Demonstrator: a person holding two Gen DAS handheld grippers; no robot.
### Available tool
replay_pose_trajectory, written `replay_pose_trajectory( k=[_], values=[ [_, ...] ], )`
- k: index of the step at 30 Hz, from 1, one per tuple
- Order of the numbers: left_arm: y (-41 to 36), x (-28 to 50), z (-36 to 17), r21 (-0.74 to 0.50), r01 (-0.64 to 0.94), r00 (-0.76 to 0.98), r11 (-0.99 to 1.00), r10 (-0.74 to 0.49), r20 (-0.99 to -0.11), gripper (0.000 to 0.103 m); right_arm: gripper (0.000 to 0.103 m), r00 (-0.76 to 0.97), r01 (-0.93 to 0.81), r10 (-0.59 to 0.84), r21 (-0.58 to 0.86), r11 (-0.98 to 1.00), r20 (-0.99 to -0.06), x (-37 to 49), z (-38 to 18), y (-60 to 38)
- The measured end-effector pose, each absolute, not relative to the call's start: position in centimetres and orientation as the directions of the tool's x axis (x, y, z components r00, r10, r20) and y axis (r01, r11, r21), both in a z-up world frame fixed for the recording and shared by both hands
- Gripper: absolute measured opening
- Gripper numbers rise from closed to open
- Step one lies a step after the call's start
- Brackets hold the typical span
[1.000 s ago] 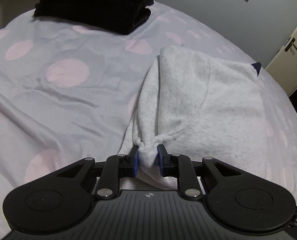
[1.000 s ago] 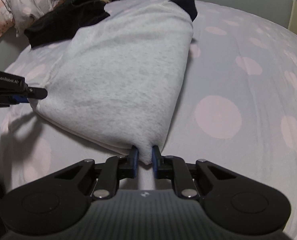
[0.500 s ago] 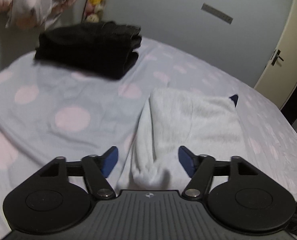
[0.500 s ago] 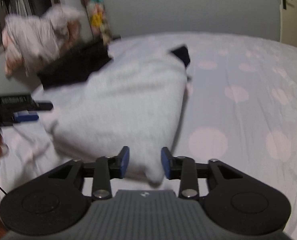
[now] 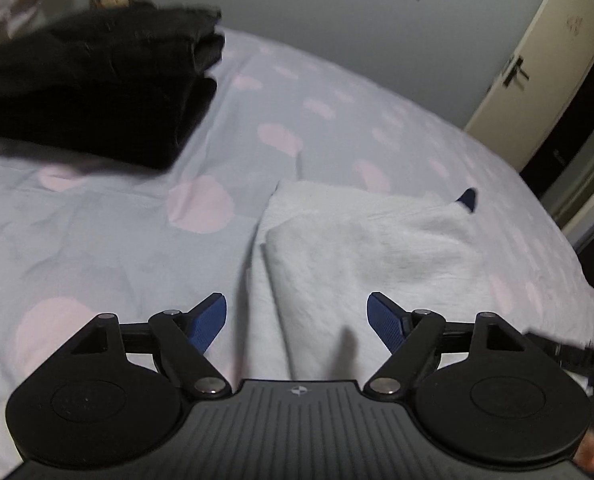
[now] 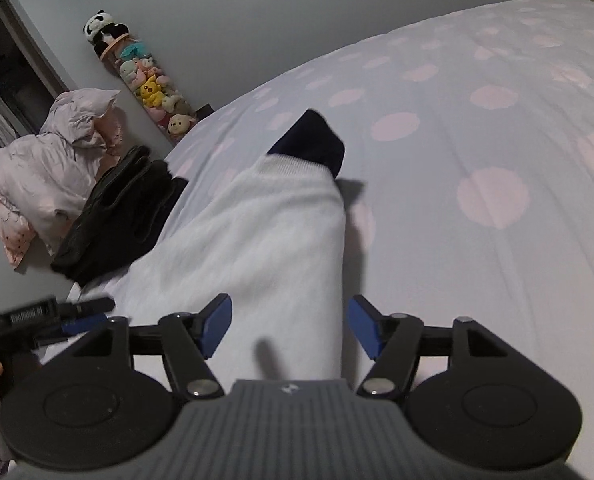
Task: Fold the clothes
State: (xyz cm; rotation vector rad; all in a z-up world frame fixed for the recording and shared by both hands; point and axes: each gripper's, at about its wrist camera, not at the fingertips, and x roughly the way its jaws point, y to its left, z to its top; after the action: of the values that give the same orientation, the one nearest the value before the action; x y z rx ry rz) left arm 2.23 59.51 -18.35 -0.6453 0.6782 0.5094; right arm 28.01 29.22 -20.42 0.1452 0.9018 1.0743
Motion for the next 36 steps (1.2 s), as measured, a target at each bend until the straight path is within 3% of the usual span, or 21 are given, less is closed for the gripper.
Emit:
replay_pose_trajectory(
  k=[6,14,17,21,23,25,28,36],
  values=[
    [61.7,5.0,-22.0,-0.439,-0.545,0.685,0.714,0.077,-0.724,0.092,0.068,0.099,-0.642,0.813,0.587,0.492,-0.573,32.7,-23.6,33.1],
    [64.9,6.6,-24.1,-0.565,-0.444,0.748,0.695,-0.061,-0.661,0.092,0.072,-0.035,-0.59,0.854,0.701,0.401,-0.518,36.3,-26.4,35.9],
    [65.5,7.5,-24.3,-0.578,-0.424,0.755,0.697,-0.081,-0.651,0.09,0.067,-0.06,-0.595,0.868,0.716,0.366,-0.493,36.6,-26.6,36.8],
    [65.5,8.2,-24.3,-0.577,-0.427,0.759,0.696,-0.07,-0.647,0.063,0.053,-0.07,-0.605,0.874,0.717,0.346,-0.48,36.4,-26.7,38.0],
    [65.2,8.2,-24.2,-0.576,-0.436,0.762,0.691,-0.057,-0.645,0.055,0.042,-0.057,-0.626,0.873,0.699,0.347,-0.484,36.1,-26.4,38.1],
    [64.6,8.0,-23.7,-0.575,-0.443,0.768,0.688,-0.04,-0.639,0.033,0.035,-0.05,-0.636,0.875,0.691,0.343,-0.481,35.9,-25.8,38.2],
    [63.3,7.6,-22.4,-0.549,-0.449,0.773,0.705,-0.002,-0.635,0.026,0.029,-0.04,-0.655,0.881,0.678,0.333,-0.471,35.2,-24.3,37.8],
    [59.5,4.0,-16.9,-0.489,-0.452,0.814,0.746,0.12,-0.568,0.022,0.027,0.007,-0.731,0.909,0.617,0.289,-0.417,30.8,-17.9,35.2]
  ],
)
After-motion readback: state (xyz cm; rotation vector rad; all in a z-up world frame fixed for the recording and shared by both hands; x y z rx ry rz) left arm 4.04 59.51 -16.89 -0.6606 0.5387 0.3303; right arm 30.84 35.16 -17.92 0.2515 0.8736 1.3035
